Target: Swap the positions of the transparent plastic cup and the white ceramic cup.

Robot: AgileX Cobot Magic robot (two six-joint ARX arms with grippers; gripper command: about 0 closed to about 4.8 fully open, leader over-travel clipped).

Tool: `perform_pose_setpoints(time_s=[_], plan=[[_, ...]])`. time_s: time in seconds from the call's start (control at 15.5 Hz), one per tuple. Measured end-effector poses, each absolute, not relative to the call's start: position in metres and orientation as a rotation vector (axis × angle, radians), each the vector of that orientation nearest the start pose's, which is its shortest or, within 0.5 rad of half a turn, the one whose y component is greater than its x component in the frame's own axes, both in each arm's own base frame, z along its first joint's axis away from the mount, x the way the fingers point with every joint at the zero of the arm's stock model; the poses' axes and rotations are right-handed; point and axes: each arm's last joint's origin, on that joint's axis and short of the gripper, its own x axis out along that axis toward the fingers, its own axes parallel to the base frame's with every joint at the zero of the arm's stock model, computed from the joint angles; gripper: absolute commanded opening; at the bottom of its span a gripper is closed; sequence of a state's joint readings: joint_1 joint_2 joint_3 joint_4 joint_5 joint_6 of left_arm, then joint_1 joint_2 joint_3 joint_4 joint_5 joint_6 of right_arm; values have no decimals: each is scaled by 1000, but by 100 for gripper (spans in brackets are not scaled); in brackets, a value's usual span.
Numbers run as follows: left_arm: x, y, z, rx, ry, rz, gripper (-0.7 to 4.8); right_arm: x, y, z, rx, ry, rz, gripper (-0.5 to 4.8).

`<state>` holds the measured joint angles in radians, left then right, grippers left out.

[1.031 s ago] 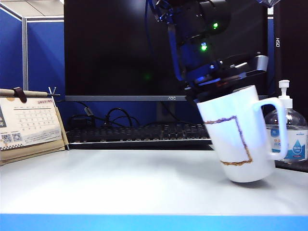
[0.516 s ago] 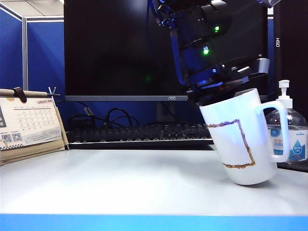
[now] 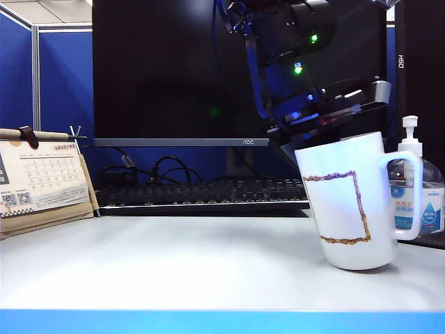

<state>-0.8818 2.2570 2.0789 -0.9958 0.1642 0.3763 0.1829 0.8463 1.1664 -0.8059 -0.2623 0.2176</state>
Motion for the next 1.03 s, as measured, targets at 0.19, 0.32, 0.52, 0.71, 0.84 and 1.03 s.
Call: perform_pose_setpoints(time_s=[0.19,0.32,0.52,0.71,0.84,1.03], plan=[[299,-370,234,745,980,-1109,154,140,33,390,229,535,381,-7],[299,-369,234,751,981,-1100,154,140,33,390,232,536,380,-7],[301,-370,252,764,941,-1069,153,140,33,390,234,537,380,-7],[304,-372,276,735,855,-1061,154,140,33,390,234,537,380,-7],[304,-372,274,739,866,-1061,173,140,33,390,234,538,380,-7],[303,-370,285,753,862,-1037,187,140,34,391,234,534,380,-7]])
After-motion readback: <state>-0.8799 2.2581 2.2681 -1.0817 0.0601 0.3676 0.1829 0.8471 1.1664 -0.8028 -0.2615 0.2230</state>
